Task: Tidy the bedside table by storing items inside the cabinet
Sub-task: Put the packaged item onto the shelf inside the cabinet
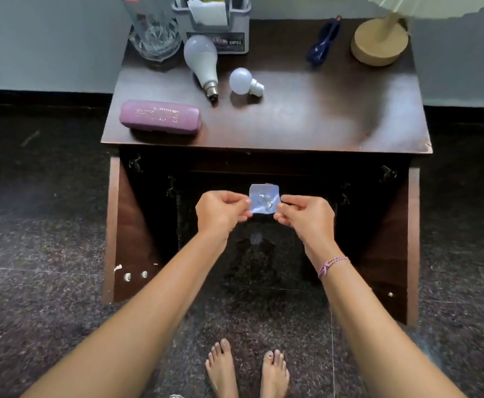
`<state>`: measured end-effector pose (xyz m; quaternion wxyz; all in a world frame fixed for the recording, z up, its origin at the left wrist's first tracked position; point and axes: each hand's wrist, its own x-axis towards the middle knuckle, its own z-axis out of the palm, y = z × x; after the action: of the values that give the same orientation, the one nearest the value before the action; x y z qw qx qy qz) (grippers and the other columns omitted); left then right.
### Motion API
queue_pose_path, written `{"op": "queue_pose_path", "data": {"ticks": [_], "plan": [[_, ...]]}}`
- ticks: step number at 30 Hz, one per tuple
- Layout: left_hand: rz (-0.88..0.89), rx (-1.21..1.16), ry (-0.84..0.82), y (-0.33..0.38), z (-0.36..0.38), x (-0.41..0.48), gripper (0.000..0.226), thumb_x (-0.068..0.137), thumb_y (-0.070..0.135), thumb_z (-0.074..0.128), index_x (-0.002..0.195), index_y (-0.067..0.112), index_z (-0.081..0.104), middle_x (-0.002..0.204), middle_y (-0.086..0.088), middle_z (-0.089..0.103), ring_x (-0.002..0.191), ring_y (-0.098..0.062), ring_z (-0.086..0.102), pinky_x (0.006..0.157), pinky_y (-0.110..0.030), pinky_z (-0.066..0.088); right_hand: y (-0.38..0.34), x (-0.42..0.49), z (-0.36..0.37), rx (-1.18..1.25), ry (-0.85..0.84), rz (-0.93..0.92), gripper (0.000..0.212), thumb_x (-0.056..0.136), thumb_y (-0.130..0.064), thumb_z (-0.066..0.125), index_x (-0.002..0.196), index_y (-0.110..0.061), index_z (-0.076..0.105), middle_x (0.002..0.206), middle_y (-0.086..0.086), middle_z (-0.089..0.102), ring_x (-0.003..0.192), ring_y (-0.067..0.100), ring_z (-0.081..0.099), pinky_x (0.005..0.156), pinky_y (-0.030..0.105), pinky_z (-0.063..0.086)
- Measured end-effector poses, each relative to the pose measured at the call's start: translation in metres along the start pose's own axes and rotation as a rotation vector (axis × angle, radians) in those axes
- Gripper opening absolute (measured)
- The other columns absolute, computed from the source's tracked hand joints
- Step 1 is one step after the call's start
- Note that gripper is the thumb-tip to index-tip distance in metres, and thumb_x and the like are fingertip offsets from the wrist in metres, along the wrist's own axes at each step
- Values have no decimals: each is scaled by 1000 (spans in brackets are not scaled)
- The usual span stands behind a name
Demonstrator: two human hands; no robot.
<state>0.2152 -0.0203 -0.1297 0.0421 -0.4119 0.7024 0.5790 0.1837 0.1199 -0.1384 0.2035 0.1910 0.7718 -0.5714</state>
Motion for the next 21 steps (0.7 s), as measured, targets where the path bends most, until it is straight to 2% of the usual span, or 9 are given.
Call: {"op": "queue_pose_path", "data": {"ticks": [5, 8, 11, 13, 16, 18, 21], "plan": [[94, -34, 38, -14, 29, 41, 11, 80, 11, 72, 70, 17, 70, 70, -7, 71, 66, -14, 70, 61, -22, 55, 27, 52, 11, -9, -6, -96, 15, 83, -8, 69, 98, -8, 71, 71, 0, 71, 64, 7, 71, 65, 17, 56], [131, -26, 52, -32, 45, 72, 22, 79, 5, 70, 64, 20, 64, 69, -5, 68, 69, -21, 70, 68, -31, 58, 44, 87, 26, 6, -43, -124, 14, 86, -1, 62, 85, -12, 71, 74, 1, 69, 64, 10, 69, 66, 19, 56], [83, -120, 41, -48, 58, 109, 19, 81, -2, 64, 68, 10, 63, 67, -6, 63, 54, -16, 64, 56, -24, 55, 56, 124, 45, 132, -61, -78, 27, 86, 9, 56, 73, -14, 63, 70, 5, 61, 60, 15, 61, 76, 31, 55], [83, -150, 7, -53, 66, 131, 17, 84, -2, 62, 70, 7, 63, 66, -7, 62, 41, -8, 58, 47, -16, 51, 61, 146, 55, 132, -44, -122, 18, 86, 9, 55, 83, -4, 67, 67, 4, 59, 58, 16, 58, 78, 34, 55], [212, -147, 8, -53, 78, 159, 22, 85, 0, 63, 66, 10, 61, 64, -6, 62, 48, -9, 58, 47, -12, 50, 63, 176, 64, 3, 5, -311, 20, 86, 2, 61, 104, 0, 69, 78, 6, 66, 66, 16, 64, 74, 27, 57], [265, -182, 7, -48, 83, 175, 20, 85, -1, 63, 67, 9, 60, 66, -7, 61, 53, -11, 60, 47, -11, 49, 56, 195, 67, -42, 5, -408, 21, 86, -1, 63, 106, -2, 69, 87, 9, 69, 67, 13, 66, 72, 24, 57], [266, -178, -9, -37, 87, 197, 17, 85, -2, 63, 69, 4, 60, 65, -8, 60, 45, -6, 60, 45, -11, 50, 41, 218, 65, -127, -64, -437, 24, 85, 0, 63, 109, 0, 66, 84, 11, 69, 59, 8, 63, 69, 22, 57]]}}
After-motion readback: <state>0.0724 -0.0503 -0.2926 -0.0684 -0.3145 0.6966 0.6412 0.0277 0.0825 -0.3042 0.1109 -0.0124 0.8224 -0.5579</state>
